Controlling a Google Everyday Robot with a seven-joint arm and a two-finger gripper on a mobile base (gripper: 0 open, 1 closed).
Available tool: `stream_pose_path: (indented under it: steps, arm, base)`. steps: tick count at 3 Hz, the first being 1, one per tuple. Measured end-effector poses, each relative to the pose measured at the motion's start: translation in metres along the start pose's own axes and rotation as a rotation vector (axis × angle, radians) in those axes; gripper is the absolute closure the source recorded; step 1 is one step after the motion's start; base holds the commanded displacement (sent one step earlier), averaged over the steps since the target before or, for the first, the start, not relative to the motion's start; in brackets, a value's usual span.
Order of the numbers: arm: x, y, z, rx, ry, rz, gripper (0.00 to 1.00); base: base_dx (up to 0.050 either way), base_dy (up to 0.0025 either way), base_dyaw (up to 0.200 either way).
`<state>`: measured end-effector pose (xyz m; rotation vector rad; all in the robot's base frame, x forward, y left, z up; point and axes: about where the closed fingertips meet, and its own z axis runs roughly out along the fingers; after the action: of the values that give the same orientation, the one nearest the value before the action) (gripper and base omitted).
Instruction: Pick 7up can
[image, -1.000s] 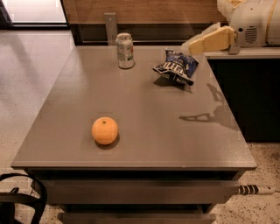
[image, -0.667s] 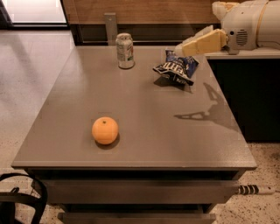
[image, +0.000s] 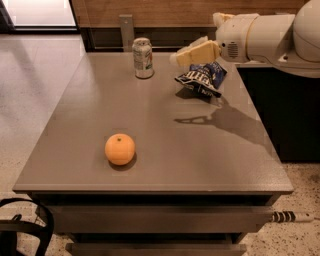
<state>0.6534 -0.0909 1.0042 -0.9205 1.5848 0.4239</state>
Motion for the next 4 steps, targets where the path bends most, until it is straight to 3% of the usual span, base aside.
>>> stream_pose_path:
  steps: [2,4]
  arm:
    - [0.007,-0.003,0.077,-0.047,-0.012,0.021,0.00]
    - [0.030,-0.025,0.137,-0.079,-0.037,0.102,0.00]
  base:
    - [0.000,0.00000,0.000]
    - [0.000,0.00000,0.000]
